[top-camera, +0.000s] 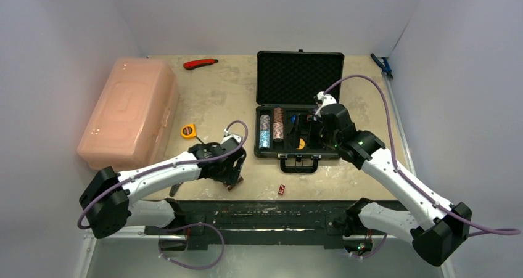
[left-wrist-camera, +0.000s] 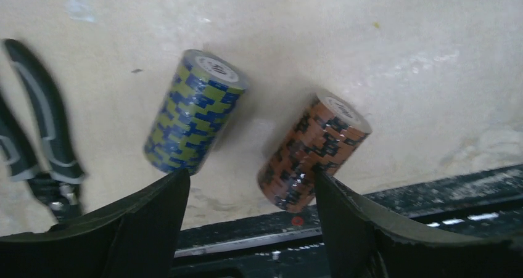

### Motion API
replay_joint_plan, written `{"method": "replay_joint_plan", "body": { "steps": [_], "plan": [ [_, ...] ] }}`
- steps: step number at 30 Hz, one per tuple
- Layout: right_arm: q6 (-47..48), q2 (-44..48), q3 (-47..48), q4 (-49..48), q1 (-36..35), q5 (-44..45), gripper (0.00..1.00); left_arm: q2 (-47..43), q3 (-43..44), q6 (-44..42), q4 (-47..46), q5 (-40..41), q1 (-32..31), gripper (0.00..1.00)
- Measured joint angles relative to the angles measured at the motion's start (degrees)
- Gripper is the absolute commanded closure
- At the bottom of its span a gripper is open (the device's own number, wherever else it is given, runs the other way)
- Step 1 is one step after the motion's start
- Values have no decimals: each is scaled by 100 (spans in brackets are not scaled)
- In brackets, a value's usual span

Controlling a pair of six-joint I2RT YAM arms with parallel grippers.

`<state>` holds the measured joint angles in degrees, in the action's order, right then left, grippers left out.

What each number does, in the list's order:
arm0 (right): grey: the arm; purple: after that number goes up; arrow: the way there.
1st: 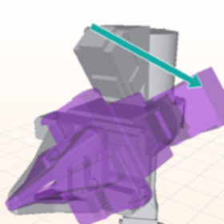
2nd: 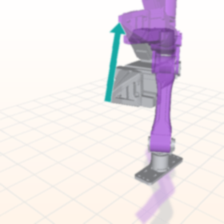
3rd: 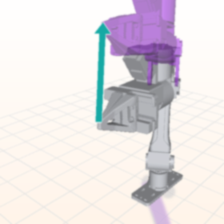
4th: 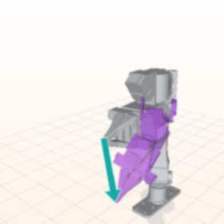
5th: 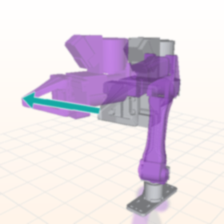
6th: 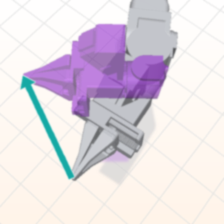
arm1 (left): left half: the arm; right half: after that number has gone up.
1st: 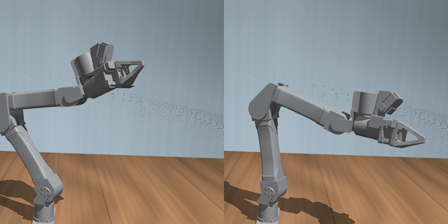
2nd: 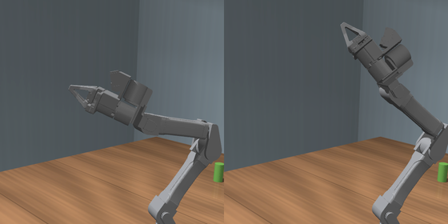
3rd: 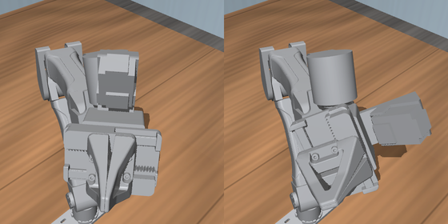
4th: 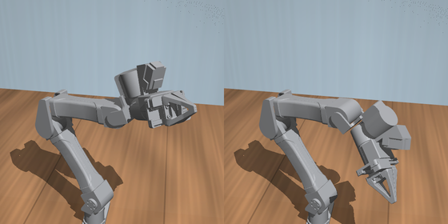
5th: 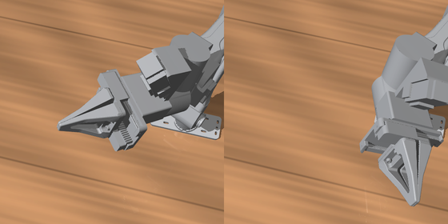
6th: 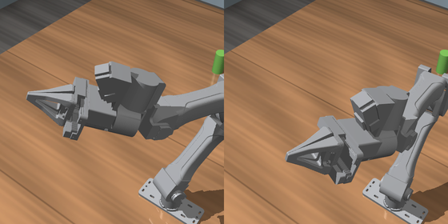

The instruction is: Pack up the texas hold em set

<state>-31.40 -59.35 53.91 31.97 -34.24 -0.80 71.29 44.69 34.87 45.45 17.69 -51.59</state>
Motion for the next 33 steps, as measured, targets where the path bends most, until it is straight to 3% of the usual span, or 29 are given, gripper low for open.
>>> {"method": "replay_joint_plan", "body": {
  "steps": [10,33],
  "plan": [
    [17,-37,-4,13,0,0,1,319,-280,-111,-581,-815,-299,31],
    [61,-101,-188,33,0,133,1,1150,94,-151,-575,-811,-433,54]
  ]
}}
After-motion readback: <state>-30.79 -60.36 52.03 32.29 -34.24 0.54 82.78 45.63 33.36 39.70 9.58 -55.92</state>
